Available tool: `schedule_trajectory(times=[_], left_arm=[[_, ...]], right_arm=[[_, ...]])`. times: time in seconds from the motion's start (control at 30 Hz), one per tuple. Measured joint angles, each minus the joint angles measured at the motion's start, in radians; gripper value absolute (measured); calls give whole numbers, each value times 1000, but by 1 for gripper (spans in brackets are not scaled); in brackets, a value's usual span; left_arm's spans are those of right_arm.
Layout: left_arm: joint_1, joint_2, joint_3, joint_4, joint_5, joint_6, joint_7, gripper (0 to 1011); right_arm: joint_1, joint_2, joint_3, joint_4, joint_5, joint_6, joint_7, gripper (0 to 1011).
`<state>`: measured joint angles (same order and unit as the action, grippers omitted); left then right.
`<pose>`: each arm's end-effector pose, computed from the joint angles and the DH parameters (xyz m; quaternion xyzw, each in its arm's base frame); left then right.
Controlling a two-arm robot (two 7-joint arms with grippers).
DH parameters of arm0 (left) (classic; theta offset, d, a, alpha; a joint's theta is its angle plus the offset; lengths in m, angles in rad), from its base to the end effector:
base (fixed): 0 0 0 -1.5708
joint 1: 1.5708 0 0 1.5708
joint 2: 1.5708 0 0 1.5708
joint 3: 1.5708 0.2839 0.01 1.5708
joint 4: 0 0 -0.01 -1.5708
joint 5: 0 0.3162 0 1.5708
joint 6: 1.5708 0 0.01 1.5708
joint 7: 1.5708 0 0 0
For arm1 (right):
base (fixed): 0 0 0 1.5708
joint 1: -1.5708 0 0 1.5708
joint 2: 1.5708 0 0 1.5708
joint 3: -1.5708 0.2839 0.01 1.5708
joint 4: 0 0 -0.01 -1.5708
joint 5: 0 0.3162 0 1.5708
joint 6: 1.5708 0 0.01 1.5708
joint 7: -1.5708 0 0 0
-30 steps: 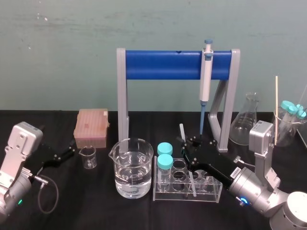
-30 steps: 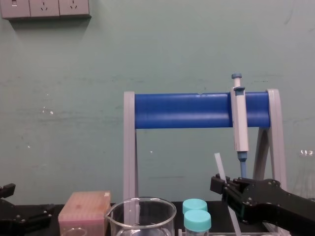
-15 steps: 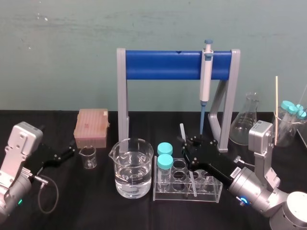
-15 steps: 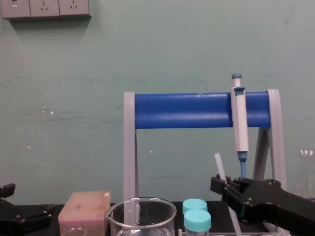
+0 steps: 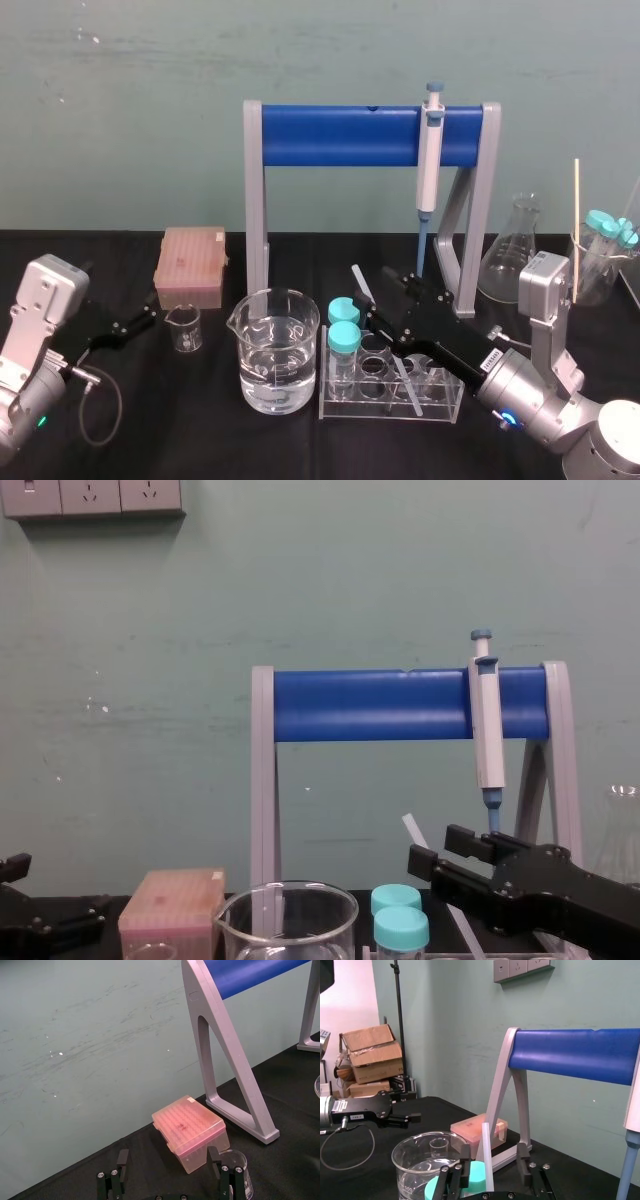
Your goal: Pick up the stirring rod with one hand, then place it down.
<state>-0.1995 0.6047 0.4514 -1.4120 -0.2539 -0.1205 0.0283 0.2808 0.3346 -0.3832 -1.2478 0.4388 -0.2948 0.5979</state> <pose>0.3641 0.0772 -0.2988 0.1415 -0.1325 0.5799 0.7913 0.3964 -0.0188 -0.3133 0.0496 -0.0495 -0.3621 0.9295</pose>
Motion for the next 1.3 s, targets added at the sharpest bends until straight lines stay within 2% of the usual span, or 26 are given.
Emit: schedule_trajectory(times=[0.2,0.23,0.3,0.37,0.43,0.53,0.57,0.7,0.77,0.8,0.83,0.87,1.0,1.1,1.13,1.17,1.2,1.23,1.3], left_arm=[[0,0,0,0,0,0,0,1000],[0,0,0,0,0,0,0,1000],[0,0,0,0,0,0,0,1000],[0,0,0,0,0,0,0,1000],[0,0,0,0,0,0,0,1000],[0,0,0,0,0,0,0,1000],[0,0,0,0,0,0,0,1000],[0,0,0,0,0,0,0,1000],[0,0,0,0,0,0,0,1000],[0,0,0,0,0,0,0,1000],[0,0,0,0,0,0,0,1000],[0,0,0,0,0,0,0,1000],[0,0,0,0,0,0,0,1000],[0,0,0,0,0,0,0,1000],[0,0,0,0,0,0,0,1000],[0,0,0,0,0,0,0,1000],[0,0,0,0,0,0,0,1000],[0,0,0,0,0,0,0,1000],[0,0,0,0,0,0,0,1000]], right_arm=[[0,0,0,0,0,0,1,726],[0,0,0,0,1,0,1,784],[0,0,0,0,1,0,1,812],[-7,5,11,-14,-1,-7,-5,890],[-14,10,23,-29,-1,-11,-17,926],[-37,24,64,-74,4,-22,-47,1002],[-37,24,64,-74,4,-22,-47,1002],[-81,46,134,-140,20,-49,-86,1003],[-107,56,172,-166,15,-54,-124,1003],[-107,56,172,-166,15,-54,-124,1003],[-122,61,193,-178,4,-49,-155,1003],[-141,64,216,-187,-10,-30,-197,1003],[-177,66,255,-196,-46,32,-290,1003],[-206,63,286,-198,-84,137,-392,1003],[-209,62,290,-198,-90,162,-408,1003],[-211,61,294,-197,-100,209,-433,1003],[-211,61,294,-197,-100,209,-433,1003],[-212,59,296,-194,-108,249,-449,1003],[-210,58,296,-191,-116,286,-461,1003]])
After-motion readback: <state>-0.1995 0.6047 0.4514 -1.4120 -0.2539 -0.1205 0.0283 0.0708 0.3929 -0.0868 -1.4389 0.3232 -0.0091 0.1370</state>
